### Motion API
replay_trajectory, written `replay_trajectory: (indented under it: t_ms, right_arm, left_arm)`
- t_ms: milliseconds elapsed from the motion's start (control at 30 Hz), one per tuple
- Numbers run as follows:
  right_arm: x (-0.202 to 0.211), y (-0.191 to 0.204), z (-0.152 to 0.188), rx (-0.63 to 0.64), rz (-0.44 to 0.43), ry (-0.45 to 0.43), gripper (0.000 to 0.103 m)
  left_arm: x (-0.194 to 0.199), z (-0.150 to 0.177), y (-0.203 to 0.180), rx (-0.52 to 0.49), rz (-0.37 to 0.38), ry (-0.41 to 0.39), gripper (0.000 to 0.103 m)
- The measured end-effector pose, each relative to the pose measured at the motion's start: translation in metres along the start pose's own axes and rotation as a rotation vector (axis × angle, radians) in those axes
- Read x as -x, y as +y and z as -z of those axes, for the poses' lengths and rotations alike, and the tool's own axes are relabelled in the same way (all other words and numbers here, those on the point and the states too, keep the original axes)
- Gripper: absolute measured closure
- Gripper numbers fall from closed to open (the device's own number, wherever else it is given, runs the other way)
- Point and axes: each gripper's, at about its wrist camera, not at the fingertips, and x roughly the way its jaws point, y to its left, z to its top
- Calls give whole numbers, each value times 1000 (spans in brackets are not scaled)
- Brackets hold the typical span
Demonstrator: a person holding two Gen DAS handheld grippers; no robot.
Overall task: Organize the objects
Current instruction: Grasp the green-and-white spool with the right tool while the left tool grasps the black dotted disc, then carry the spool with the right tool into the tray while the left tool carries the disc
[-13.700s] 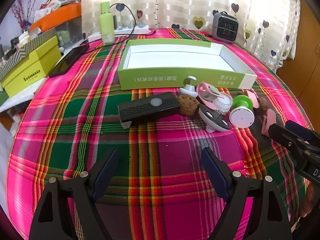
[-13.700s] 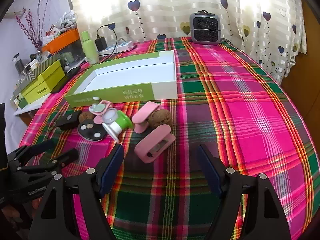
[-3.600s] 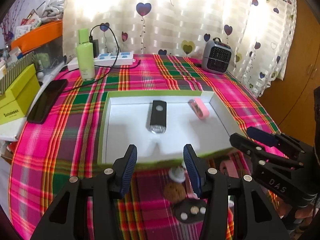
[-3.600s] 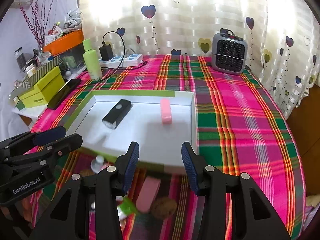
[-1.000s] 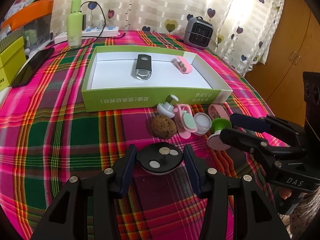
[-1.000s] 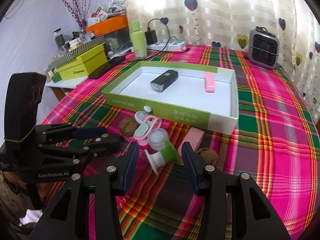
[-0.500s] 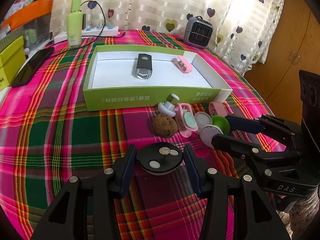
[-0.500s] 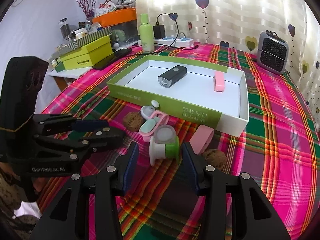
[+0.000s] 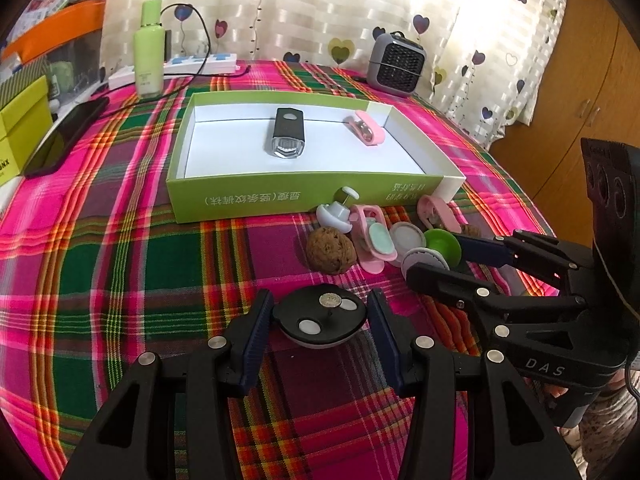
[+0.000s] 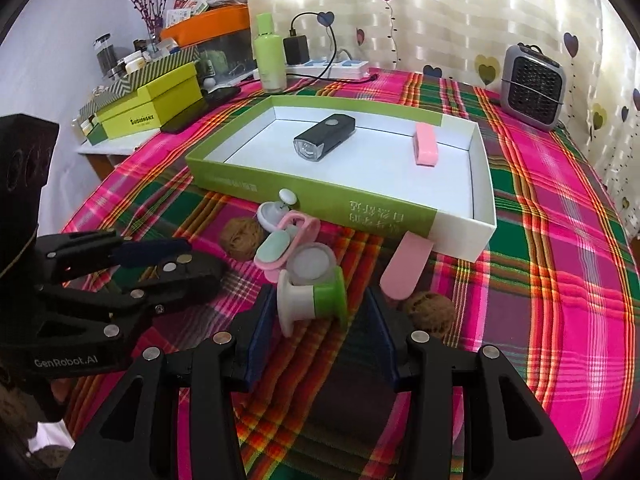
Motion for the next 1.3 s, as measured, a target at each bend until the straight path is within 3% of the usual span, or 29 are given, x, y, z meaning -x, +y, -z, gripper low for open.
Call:
replay_trajectory:
  t_ms: [133, 333, 1300]
  right_arm:
    - [0, 0, 1, -3, 10, -2, 58]
    - [2, -1, 0, -12, 9, -15, 70]
    - [11, 3, -3, -12, -1, -40, 70]
  left_arm:
    - [1, 0, -1, 3, -11, 2, 56]
    - [2, 0, 0, 0, -19, 0, 56]
    - [12, -6, 0, 9, -12, -42, 57]
